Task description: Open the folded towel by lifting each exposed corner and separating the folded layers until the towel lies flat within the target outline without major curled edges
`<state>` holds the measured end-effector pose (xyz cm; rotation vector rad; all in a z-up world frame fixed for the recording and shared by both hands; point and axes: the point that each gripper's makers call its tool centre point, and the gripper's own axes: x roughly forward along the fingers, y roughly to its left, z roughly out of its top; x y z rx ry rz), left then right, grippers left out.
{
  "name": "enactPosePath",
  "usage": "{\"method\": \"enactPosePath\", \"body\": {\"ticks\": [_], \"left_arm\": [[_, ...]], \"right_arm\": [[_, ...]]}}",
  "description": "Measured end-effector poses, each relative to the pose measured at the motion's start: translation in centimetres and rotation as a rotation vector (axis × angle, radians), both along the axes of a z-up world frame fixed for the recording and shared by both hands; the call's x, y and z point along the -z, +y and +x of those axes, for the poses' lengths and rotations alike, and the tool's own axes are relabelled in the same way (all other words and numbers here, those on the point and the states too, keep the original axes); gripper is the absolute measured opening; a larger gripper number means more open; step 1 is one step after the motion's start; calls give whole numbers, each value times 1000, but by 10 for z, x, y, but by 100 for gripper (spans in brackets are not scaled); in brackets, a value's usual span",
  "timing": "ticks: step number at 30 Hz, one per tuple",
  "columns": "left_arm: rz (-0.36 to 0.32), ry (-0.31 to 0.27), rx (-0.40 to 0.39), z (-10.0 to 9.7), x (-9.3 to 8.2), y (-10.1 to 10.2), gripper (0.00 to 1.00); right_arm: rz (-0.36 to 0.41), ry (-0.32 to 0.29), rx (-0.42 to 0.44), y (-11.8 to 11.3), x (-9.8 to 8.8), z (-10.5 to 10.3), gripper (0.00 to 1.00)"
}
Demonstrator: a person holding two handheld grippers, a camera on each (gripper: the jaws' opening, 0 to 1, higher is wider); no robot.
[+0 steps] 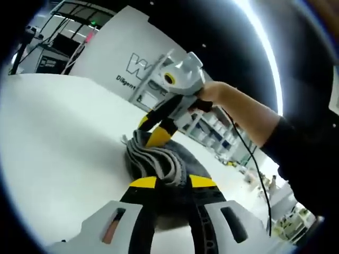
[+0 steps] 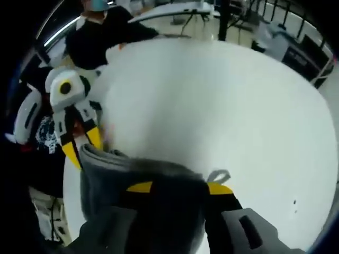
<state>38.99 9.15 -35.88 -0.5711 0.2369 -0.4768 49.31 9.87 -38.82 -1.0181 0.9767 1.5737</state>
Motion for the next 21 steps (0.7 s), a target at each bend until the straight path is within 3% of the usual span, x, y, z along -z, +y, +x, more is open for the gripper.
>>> {"method": "enactPosePath", "body": {"ticks": [7, 10, 11, 12, 21], "left_arm": [[-19, -10, 13, 1, -2, -3, 10], [-21, -25, 6, 0, -4, -1, 9], [-26, -31, 7, 0, -6, -1, 9], [-32, -39, 8, 0, -8, -1, 8], [-32, -81, 22, -3, -19, -8, 7]], "right_arm": [[17, 14, -55, 5, 8, -4, 22], [35, -4, -64, 6, 2, -4, 14], [44, -4, -68, 6, -1, -5, 4], [53, -17, -78, 6, -5, -4, 1], [109, -49, -66, 5, -22, -5, 0]]}}
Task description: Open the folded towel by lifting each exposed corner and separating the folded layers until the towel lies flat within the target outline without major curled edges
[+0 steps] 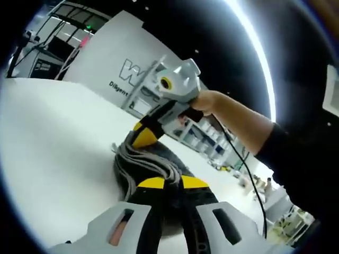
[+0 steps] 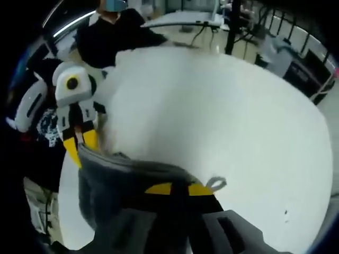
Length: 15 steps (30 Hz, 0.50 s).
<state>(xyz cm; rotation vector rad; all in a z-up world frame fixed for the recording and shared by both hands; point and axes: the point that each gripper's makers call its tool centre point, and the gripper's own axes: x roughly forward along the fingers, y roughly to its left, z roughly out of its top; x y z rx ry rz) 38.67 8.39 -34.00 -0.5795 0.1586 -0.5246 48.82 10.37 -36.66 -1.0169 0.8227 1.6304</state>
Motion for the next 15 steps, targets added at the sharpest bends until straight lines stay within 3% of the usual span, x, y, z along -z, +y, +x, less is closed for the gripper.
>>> {"method": "enactPosePath", "body": {"ticks": [7, 15], "left_arm": [[4, -41, 7, -2, -15, -7, 6], [44, -85, 45, -1, -32, -25, 6]], "right_arm": [[70, -28, -1, -3, -16, -1, 0], [149, -75, 26, -22, -37, 0, 0]]}}
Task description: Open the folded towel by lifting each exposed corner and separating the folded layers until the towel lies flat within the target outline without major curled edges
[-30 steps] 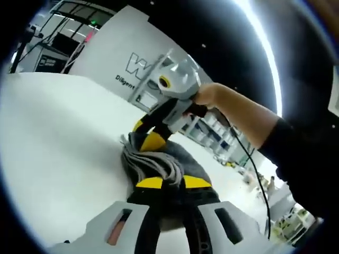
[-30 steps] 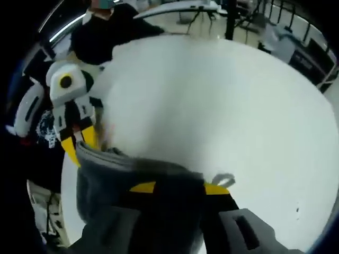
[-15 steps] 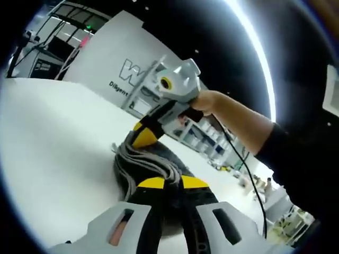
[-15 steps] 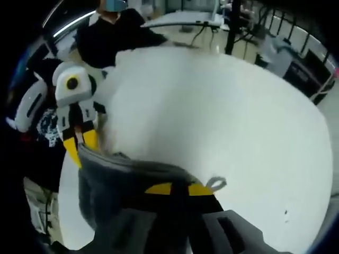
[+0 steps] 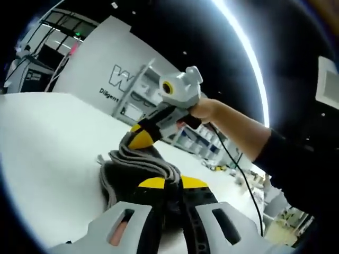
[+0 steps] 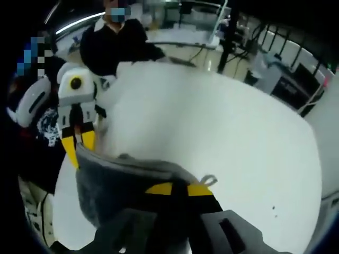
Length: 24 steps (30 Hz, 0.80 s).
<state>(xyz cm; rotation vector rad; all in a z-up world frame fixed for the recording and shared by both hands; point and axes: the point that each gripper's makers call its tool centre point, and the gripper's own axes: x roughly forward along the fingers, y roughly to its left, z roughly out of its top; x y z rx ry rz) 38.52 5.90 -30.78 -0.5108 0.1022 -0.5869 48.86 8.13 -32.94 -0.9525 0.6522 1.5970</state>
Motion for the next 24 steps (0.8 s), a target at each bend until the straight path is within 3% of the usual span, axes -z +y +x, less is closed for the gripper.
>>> {"method": "enactPosePath", "body": {"ticks": [7, 15, 24], "left_arm": [[7, -8, 45, 2, -13, -19, 6], [163, -94, 97, 0, -30, -47, 7], [265, -98, 198, -4, -30, -81, 7]], "right_arm": [[73, -23, 46, -24, -15, 4, 0], [133, -44, 79, -47, -29, 3, 0], [194, -34, 158, -87, -35, 5, 1]]}}
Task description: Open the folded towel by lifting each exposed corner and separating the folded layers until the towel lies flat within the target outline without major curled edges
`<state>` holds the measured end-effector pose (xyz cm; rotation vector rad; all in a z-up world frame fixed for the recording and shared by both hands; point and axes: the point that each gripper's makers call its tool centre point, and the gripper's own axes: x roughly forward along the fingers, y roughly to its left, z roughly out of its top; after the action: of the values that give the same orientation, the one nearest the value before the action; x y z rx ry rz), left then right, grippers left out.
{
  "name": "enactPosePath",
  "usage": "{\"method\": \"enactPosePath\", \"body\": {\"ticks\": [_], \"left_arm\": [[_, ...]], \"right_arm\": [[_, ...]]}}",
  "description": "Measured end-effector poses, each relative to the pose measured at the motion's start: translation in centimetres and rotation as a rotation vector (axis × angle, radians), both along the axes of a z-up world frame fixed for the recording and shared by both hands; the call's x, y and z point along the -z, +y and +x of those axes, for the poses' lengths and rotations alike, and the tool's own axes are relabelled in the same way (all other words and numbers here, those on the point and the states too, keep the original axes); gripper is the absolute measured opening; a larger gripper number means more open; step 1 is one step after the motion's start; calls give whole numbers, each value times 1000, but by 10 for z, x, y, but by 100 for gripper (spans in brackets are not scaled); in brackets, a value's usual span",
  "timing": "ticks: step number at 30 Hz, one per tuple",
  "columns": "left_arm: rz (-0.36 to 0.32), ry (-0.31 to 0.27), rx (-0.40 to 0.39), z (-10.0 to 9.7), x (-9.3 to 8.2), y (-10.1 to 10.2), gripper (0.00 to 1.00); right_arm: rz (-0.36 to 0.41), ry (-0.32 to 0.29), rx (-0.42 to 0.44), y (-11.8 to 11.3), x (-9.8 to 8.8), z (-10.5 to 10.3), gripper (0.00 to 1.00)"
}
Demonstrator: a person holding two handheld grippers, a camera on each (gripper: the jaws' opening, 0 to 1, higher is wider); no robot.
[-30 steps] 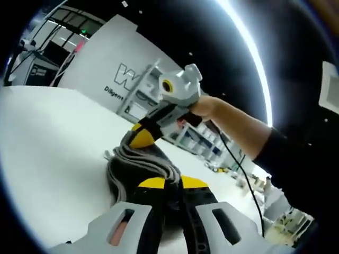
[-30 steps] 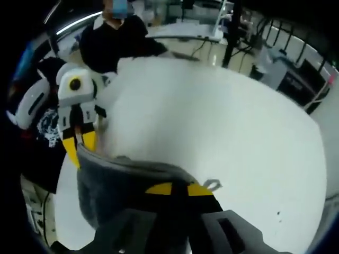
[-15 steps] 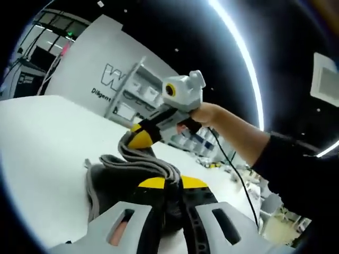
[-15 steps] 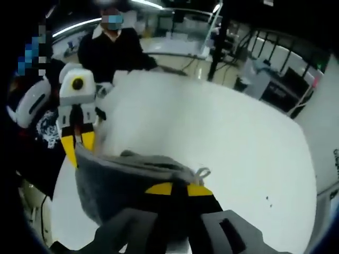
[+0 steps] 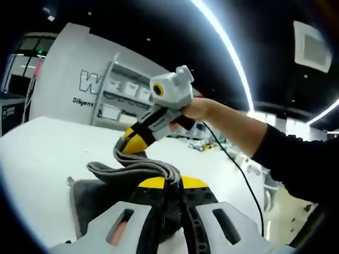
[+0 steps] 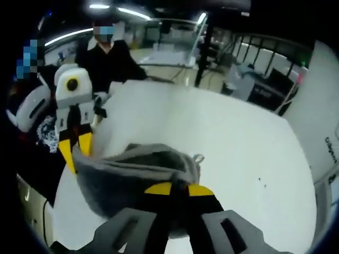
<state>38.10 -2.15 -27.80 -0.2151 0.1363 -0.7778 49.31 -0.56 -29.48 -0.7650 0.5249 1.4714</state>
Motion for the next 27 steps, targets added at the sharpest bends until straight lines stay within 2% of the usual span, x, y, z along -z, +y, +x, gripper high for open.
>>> {"method": "enactPosePath", "body": {"ticks": [1, 6, 11, 14, 16, 17, 21, 27], "left_arm": [[30, 6, 23, -2, 4, -4, 7], [54, 12, 31, 0, 8, -17, 7], [96, -10, 52, -1, 8, -35, 7], [169, -48, 69, -1, 11, -44, 7], [274, -90, 89, -2, 19, -53, 7], [300, -104, 80, 0, 21, -56, 7], [336, -108, 114, -1, 24, -73, 7], [429, -112, 170, 1, 43, -102, 7]], "right_arm": [[3, 4, 5, -3, 0, 0, 2], [4, 8, 39, -25, 9, 1, 2], [19, 3, 66, -43, 10, 0, 1], [19, 1, 81, -54, 14, -2, 2], [21, 3, 92, -62, 18, -3, 1], [19, 1, 99, -66, 21, -3, 1], [32, 24, 122, -82, 34, -5, 2], [12, 36, 160, -111, 53, -10, 3]]}}
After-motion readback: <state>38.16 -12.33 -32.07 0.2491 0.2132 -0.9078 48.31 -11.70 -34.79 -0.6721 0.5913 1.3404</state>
